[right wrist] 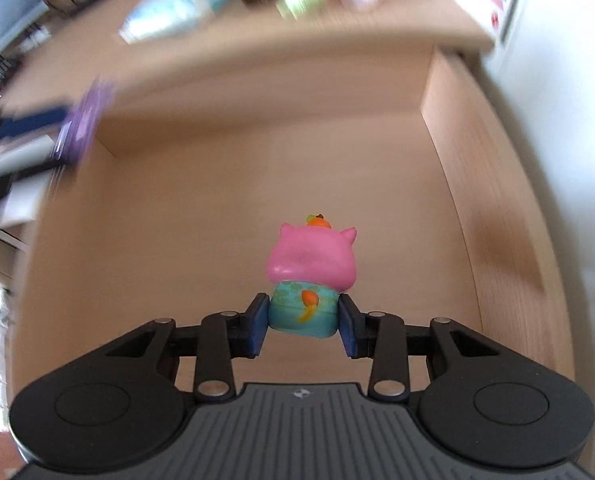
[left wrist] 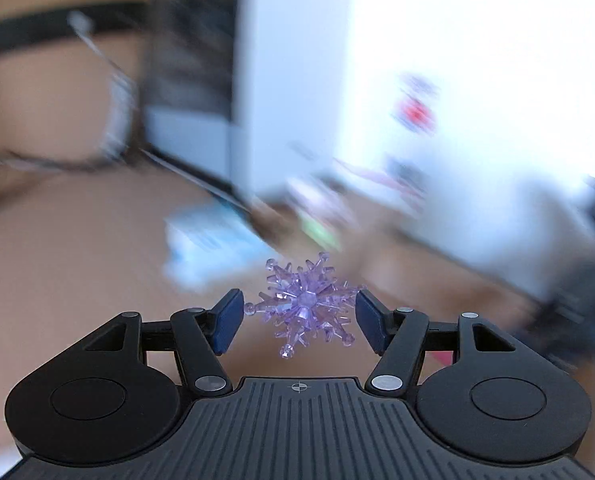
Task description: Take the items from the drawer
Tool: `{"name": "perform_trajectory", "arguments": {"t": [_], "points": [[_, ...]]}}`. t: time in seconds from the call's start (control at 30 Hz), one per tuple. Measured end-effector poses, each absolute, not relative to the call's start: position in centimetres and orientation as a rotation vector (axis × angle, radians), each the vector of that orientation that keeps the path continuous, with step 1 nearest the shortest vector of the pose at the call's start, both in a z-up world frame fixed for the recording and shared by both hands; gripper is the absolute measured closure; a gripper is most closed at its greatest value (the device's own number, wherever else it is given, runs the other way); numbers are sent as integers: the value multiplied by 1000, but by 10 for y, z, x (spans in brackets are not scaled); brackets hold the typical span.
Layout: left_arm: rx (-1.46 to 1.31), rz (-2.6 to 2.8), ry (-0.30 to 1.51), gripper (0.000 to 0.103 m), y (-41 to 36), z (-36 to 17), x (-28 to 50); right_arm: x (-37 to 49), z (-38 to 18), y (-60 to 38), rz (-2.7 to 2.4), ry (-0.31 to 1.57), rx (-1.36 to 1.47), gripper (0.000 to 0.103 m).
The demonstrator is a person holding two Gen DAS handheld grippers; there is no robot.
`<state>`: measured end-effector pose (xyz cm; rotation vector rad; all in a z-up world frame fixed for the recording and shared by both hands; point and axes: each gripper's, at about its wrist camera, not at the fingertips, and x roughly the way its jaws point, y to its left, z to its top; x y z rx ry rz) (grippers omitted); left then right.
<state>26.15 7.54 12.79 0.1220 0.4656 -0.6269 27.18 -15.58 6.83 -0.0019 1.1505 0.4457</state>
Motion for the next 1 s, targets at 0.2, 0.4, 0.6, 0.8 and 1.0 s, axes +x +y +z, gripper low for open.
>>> {"name": "perform_trajectory", "arguments": {"t": [0.2, 0.4, 0.6, 0.8, 1.0], "points": [[19, -413, 507, 36, 101, 116, 356, 275, 112, -151, 487, 1004, 36, 67], [17, -397, 610, 36, 108, 81, 378, 296, 120, -148, 455, 932, 52, 67], [-121, -439, 532, 36, 128, 89, 364, 335, 127, -125, 448, 861, 82, 67], [-186, -483, 433, 37, 151, 111, 325, 386, 132, -96, 446, 778, 151, 67], [-119, -494, 415, 37, 149, 115, 321, 430, 117, -66, 427, 789, 188, 67]]}}
